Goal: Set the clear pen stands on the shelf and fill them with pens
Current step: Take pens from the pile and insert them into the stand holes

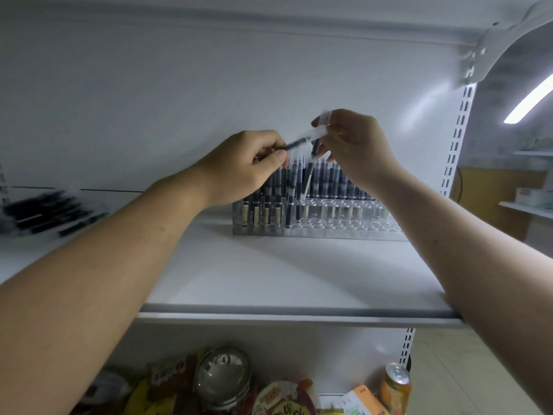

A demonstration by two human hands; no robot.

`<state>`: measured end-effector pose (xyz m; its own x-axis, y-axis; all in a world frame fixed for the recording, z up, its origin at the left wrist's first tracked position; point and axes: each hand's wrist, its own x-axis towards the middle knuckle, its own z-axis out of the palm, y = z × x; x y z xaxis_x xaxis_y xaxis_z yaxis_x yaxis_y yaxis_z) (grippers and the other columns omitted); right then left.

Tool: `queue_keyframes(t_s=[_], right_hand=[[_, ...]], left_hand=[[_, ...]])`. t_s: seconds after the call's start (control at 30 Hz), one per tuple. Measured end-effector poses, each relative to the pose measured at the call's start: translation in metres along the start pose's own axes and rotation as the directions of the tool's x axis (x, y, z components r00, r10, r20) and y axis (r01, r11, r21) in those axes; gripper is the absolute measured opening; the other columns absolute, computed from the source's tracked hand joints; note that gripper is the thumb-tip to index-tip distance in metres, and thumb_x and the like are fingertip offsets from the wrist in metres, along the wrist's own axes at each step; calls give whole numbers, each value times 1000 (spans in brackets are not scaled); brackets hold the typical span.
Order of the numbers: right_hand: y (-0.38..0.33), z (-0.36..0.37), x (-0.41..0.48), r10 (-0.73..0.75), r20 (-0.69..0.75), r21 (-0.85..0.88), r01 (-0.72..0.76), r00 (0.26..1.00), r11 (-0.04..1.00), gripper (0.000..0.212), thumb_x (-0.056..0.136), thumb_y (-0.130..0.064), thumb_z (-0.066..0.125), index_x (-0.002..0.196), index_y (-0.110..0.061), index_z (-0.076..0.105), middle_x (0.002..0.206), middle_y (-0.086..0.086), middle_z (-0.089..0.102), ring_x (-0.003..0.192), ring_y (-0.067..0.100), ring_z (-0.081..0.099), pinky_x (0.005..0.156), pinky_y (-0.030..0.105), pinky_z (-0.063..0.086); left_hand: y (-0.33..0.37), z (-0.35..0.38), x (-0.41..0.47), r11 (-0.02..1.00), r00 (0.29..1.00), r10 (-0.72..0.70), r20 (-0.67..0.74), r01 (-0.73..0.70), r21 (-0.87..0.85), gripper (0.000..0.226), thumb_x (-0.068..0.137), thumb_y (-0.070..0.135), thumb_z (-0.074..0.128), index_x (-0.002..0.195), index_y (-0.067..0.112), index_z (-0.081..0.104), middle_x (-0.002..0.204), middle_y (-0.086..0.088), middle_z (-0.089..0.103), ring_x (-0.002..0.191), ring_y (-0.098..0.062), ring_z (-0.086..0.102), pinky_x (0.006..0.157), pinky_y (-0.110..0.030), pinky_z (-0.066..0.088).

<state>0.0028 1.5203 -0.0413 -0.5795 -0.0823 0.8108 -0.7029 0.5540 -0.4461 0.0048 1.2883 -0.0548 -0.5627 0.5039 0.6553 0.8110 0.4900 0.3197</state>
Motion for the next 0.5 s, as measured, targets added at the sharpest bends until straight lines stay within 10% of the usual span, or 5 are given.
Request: queue_keyframes(t_s=[0.3, 0.5], right_hand=[[-5, 2, -4, -5, 94, -74, 12, 996, 997, 19, 103, -10, 52, 106, -6, 71, 82, 4, 78, 80, 45, 72, 66, 67, 56], [-10, 7, -9, 46, 245, -155, -7, 968, 988, 25, 104, -12, 54, 93, -32, 64, 72, -6, 76, 80, 49, 71, 66, 67, 56]], left_hand=[[0, -2, 1, 994, 996, 65, -54, -60, 86, 19, 109, 23, 56, 93, 22, 66, 65, 5, 52, 56, -8, 42, 54, -23, 34], [1, -1, 1, 996, 996, 58, -62, -53, 73, 19, 109, 22, 56, 94, 21, 67, 66, 3, 53, 55, -5, 42, 54, -21, 34]])
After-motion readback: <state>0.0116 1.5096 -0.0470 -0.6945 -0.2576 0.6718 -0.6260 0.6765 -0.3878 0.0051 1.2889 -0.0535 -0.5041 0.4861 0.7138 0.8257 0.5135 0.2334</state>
